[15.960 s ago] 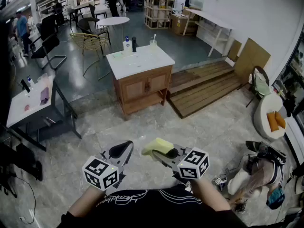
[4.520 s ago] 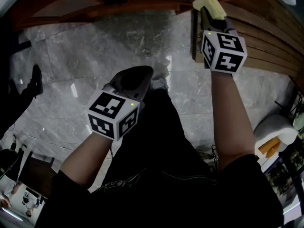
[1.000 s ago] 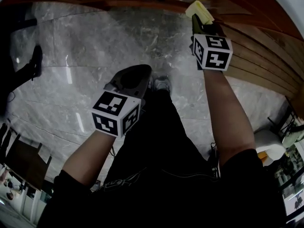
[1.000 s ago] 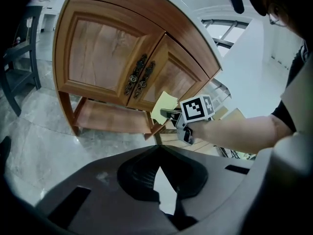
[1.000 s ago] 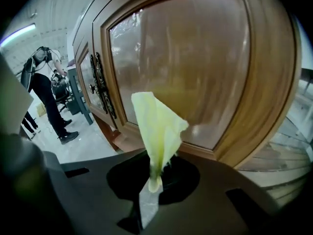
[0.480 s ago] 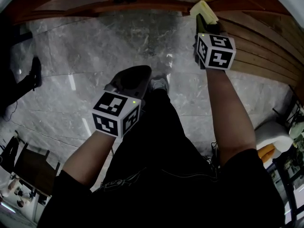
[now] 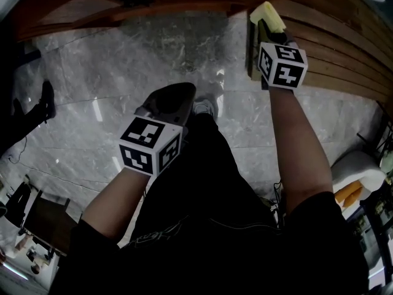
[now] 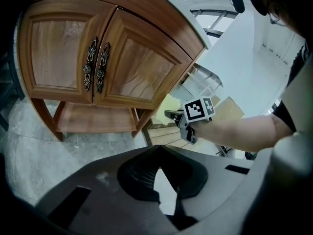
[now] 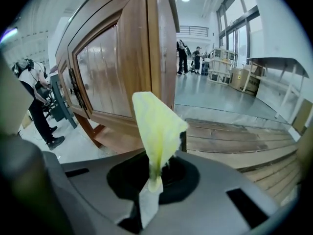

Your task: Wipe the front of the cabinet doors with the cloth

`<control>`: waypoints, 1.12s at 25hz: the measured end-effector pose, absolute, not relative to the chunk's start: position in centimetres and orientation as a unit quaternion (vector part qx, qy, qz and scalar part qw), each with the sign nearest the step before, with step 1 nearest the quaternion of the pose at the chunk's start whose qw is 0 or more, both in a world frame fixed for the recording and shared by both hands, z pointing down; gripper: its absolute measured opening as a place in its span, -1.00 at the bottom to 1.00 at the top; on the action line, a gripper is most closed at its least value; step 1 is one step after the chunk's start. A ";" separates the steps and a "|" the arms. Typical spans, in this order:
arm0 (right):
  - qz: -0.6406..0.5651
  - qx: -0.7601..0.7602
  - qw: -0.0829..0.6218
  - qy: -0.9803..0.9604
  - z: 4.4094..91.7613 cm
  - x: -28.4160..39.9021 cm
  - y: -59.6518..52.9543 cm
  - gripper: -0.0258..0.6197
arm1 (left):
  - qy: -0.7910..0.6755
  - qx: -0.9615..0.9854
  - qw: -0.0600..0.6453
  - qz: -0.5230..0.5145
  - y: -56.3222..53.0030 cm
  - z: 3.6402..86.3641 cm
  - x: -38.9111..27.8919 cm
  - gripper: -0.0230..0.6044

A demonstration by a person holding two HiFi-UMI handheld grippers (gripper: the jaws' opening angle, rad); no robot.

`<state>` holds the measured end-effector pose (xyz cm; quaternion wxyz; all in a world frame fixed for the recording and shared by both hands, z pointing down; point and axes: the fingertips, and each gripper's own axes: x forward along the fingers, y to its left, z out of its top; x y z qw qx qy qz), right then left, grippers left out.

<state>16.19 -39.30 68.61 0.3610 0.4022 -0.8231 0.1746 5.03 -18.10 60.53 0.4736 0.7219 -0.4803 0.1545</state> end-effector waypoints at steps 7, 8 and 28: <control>0.188 0.381 0.356 -0.832 65.2 17.9 -35.8 -0.79 | -0.503 0.718 0.460 0.141 -18.0 58.2 5.6 -0.91; 0.191 0.373 0.352 -0.837 63.9 17.8 -35.2 -0.79 | -0.508 0.717 0.456 0.138 -17.9 57.3 5.5 -0.91; 0.240 0.163 0.244 -0.925 25.2 13.8 -13.3 -0.79 | -0.526 0.796 0.296 0.051 -6.3 23.3 2.4 -0.91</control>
